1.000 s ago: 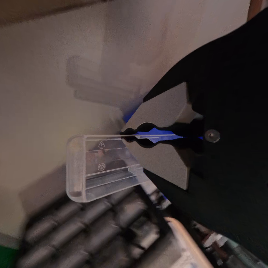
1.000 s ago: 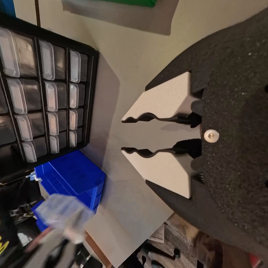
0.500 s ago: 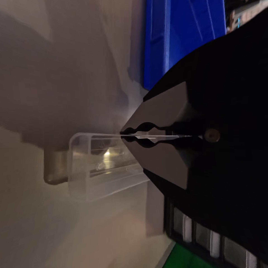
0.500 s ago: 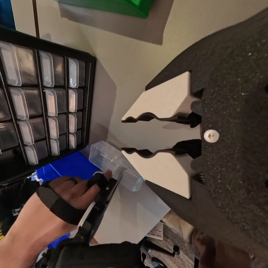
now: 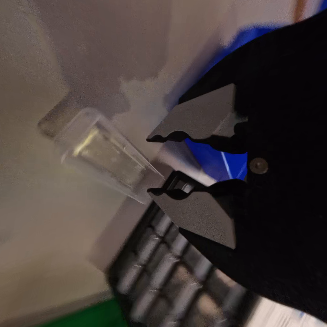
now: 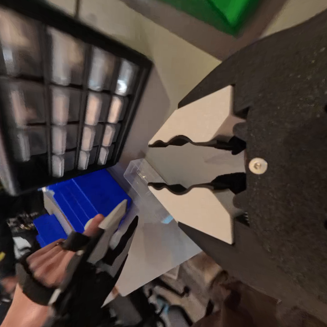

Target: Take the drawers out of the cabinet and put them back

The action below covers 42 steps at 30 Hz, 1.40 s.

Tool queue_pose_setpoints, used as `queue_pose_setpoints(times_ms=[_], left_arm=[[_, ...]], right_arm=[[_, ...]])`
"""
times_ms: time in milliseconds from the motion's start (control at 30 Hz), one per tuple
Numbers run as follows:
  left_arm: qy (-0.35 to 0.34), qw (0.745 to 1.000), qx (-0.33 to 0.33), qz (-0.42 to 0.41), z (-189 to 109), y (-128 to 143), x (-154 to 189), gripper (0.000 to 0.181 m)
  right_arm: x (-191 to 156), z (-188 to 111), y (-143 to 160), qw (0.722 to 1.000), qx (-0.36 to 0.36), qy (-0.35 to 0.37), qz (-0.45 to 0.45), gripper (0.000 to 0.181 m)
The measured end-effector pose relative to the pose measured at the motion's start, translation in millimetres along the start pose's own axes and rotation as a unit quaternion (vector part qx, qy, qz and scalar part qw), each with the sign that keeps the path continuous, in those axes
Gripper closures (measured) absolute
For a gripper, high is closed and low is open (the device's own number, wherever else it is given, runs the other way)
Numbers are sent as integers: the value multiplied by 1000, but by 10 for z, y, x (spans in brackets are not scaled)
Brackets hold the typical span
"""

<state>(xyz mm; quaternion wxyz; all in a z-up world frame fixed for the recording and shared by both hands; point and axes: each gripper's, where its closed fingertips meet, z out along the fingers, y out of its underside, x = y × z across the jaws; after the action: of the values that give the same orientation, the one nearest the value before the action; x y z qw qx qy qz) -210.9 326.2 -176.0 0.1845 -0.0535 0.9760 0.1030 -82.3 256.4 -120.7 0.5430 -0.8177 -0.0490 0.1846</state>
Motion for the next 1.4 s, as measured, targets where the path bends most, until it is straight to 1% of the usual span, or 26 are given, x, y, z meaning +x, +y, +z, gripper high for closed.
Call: queue_pose_setpoints(times_ms=[33,67,100,133,167,233,300,333,367,400,433,467,533,600,667,733,800,833,867,967,1100,1167,1200,1233,1333,1400], left_arm=[[-24,995,14,-96,-90,-8,-74,130],[-43,979,29,-198,-166,-11,-131,130],[-55,952,52,-295,-225,-32,-152,126],[-74,914,74,-392,-270,-39,-183,128],[-91,864,94,-485,-291,-42,-196,128],[-98,755,140,-634,-272,-140,-147,125],[-111,652,170,-730,-206,-255,-96,123],[-119,598,180,-772,-170,-306,-71,119],[-119,542,197,-808,-138,-386,-56,113],[-113,496,212,-834,-104,-485,-42,107],[-114,460,211,-855,-54,-546,-6,101],[-125,436,199,-869,-2,-577,38,94],[-159,412,165,-882,88,-606,119,87],[-183,404,134,-886,181,-629,151,78],[-194,415,99,-883,280,-632,145,75],[-194,427,70,-880,392,-629,125,69],[-186,422,56,-885,496,-618,119,69],[-187,417,47,-888,528,-597,135,70],[-188,412,44,-891,548,-582,147,70],[-189,402,48,-895,571,-572,157,72],[-189,395,43,-898,620,-546,185,78],[-198,392,39,-898,606,-518,204,90],[-201,390,44,-898,595,-516,197,105],[-204,389,51,-897,583,-520,182,111],[-214,386,47,-896,564,-507,189,111],[-224,395,36,-890,544,-489,207,112]], right_arm=[[17,13,-118,999,-8,-13,-47,137],[44,31,-236,995,-25,-24,-97,132],[106,61,-381,989,-43,-27,-139,132],[155,107,-549,982,-63,-37,-174,132],[179,166,-738,973,-84,-54,-208,134],[294,340,-1311,958,-93,-43,-269,142],[278,554,-1817,929,-104,-75,-346,179],[332,708,-2039,914,-118,-74,-381,181],[387,882,-2185,899,-146,-83,-404,181],[397,1038,-2219,884,-195,-119,-408,181],[408,1185,-2230,868,-245,-152,-404,181],[455,1341,-2258,853,-280,-163,-409,181],[472,1554,-2218,819,-348,-192,-414,181],[354,1689,-2130,793,-399,-219,-406,181],[336,1731,-1988,746,-460,-213,-432,181],[297,1718,-1871,715,-507,-215,-430,181],[390,1672,-1775,686,-544,-201,-439,181],[438,1642,-1728,678,-559,-195,-436,181],[480,1626,-1693,676,-567,-189,-432,181],[476,1649,-1683,692,-552,-194,-422,181],[478,1647,-1679,704,-546,-184,-416,181],[478,1648,-1678,717,-539,-182,-403,181],[479,1647,-1678,723,-536,-182,-396,181],[478,1647,-1678,728,-533,-182,-391,181],[479,1648,-1678,735,-527,-178,-388,181],[479,1648,-1679,736,-527,-169,-390,181]])
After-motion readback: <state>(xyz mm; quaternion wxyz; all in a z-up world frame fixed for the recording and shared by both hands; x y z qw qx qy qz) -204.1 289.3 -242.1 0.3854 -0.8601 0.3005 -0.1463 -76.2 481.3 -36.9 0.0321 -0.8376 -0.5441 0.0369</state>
